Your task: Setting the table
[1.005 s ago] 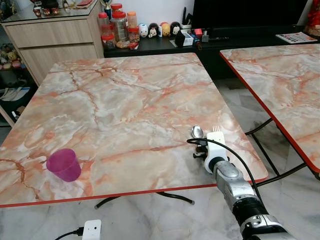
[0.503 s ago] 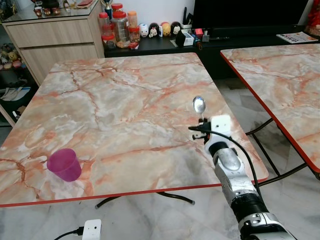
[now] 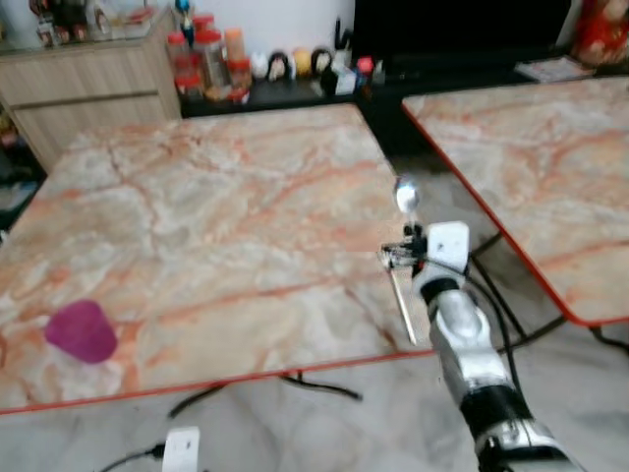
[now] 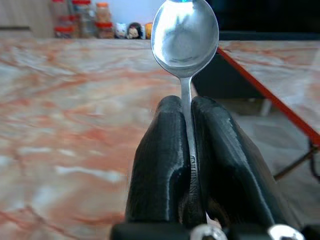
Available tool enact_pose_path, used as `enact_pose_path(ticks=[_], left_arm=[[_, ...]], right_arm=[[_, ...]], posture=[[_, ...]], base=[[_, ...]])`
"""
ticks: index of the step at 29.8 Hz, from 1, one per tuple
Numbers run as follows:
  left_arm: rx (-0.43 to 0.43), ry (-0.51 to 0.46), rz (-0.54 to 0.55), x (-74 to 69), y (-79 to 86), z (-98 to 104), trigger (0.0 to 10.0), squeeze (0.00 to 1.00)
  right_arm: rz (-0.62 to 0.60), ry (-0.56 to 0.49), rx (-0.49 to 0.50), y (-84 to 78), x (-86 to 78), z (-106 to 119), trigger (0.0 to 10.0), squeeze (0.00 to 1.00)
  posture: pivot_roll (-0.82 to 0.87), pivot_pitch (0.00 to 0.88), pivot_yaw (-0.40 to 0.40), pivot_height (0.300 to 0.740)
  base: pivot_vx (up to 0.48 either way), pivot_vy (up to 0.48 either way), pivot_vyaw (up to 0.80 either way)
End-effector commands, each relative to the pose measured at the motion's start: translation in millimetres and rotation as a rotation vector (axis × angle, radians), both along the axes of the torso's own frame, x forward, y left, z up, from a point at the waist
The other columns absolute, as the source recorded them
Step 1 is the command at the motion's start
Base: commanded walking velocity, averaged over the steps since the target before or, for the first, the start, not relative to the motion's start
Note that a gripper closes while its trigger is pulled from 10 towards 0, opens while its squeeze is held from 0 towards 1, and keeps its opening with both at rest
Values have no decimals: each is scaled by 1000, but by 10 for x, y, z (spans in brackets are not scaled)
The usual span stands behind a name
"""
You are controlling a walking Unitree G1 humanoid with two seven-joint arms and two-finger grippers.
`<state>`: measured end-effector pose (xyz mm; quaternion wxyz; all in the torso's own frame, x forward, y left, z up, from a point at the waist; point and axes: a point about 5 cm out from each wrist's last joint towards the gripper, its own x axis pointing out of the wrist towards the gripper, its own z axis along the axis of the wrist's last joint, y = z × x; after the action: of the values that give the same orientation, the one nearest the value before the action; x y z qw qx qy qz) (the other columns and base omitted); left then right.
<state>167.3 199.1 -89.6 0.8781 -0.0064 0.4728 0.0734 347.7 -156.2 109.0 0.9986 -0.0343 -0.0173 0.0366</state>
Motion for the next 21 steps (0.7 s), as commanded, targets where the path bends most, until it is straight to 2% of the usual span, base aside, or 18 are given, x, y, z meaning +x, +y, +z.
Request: enact_pose_path(ticks=[1, 6, 21], left_arm=[[20, 10, 0, -36, 50, -8, 10000, 0], [20, 12, 2, -44, 54, -10, 10000, 0], [9, 8, 3, -37, 22, -12, 10000, 0]], right_arm=[[10, -30, -28, 69, 19, 57, 10000, 0], [-5, -27, -8, 51, 27, 64, 10000, 0], [-17, -26, -11, 8, 27, 65, 10000, 0]], posture=[[12, 0, 32, 740], [10, 0, 32, 740], [3, 0, 26, 740]], base=[[0, -469, 613], [0, -469, 703], [0, -462, 0]])
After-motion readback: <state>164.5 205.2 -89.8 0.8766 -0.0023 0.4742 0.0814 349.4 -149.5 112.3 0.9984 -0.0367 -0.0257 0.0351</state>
